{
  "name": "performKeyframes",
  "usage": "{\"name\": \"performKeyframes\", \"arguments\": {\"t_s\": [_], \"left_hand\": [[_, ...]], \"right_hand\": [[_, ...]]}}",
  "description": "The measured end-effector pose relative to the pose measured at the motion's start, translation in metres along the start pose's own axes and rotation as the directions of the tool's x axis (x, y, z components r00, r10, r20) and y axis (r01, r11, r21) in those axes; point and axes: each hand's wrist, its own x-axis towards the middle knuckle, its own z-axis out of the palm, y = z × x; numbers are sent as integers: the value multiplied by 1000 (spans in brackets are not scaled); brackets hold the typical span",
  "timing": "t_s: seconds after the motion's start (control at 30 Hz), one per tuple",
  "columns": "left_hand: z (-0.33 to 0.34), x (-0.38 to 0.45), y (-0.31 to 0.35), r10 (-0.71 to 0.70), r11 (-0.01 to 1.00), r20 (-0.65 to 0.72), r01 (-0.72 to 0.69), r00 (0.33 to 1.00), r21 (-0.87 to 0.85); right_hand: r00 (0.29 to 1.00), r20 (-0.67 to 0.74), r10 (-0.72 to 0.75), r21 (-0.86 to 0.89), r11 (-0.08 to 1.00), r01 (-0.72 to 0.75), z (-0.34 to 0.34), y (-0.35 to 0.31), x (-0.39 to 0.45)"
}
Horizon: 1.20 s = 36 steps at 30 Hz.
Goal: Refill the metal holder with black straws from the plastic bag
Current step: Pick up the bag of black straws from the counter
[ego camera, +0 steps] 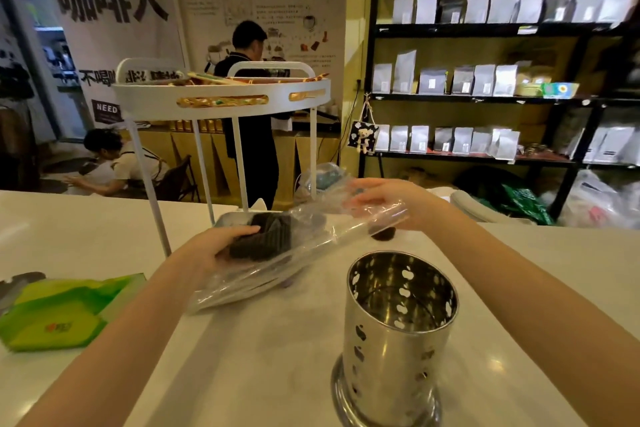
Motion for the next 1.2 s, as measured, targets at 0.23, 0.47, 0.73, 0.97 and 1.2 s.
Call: {"name": "performKeyframes", "arguments": {"t_s": [0.23, 0.47, 0.73, 0.97, 1.2], "left_hand": [[45, -37, 32, 149, 980, 108, -133, 983, -145], [119, -96, 47, 231, 964, 272, -182, 934, -194], [191, -128, 44, 280, 959, 467, -223, 839, -174], [245, -149, 20, 283, 959, 543, -229, 790, -167], [278, -158, -42, 362, 927, 481, -361, 798, -99]], "right_hand": [[963, -106, -248, 164, 951, 263, -17, -60, -68], [858, -254, -446, 202, 843, 498, -58, -73, -141], [710, -511, -485, 128, 773, 621, -119, -51, -223], [715, -539, -445, 132, 794, 594, -128, -38, -293], [810, -482, -334, 41, 915, 401, -158, 7, -324]]}}
